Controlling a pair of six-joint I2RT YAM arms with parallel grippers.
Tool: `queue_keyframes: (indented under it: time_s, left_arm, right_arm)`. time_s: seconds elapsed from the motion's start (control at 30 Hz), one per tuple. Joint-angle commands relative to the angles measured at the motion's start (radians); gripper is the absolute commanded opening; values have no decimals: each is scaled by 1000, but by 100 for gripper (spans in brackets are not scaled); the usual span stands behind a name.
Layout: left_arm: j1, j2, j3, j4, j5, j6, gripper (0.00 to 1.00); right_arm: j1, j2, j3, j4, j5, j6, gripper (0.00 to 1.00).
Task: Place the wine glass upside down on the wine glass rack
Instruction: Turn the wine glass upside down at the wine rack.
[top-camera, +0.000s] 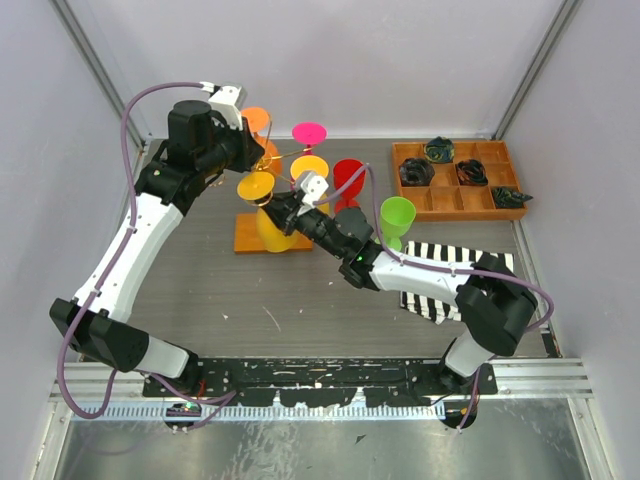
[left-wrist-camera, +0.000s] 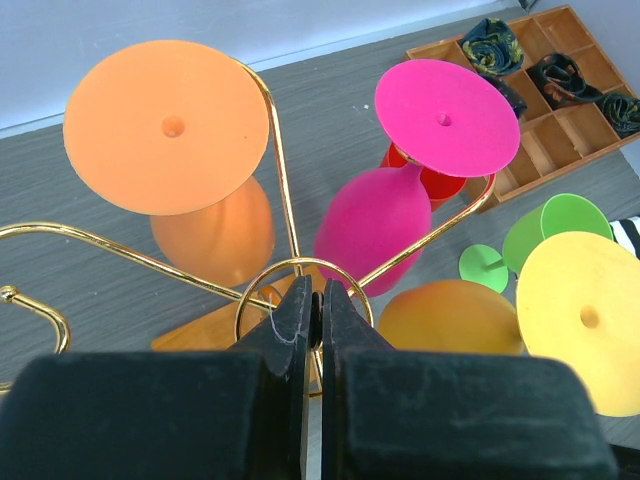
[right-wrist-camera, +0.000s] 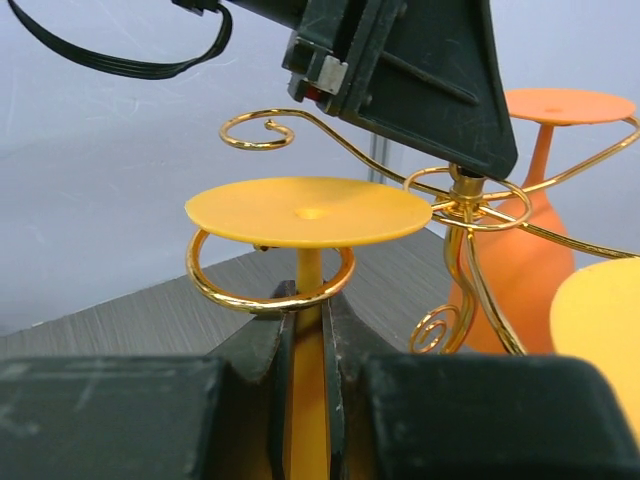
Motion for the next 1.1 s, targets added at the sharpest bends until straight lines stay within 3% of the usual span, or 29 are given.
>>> queue_keyframes:
  time_s: [0.0,0.5,1.07]
  left_arm:
    - [15,-13,-21,-52,-22,6,0]
    - [14,-12,-21,-54,-25,8,0]
    - [15,-16,-20,-58,-34,10,0]
  right_arm:
    - [0,8,48,51,-65,16,1]
    - [0,-10,18,52,-131,32,1]
    - [-1,-93,-92,93,-66,21,1]
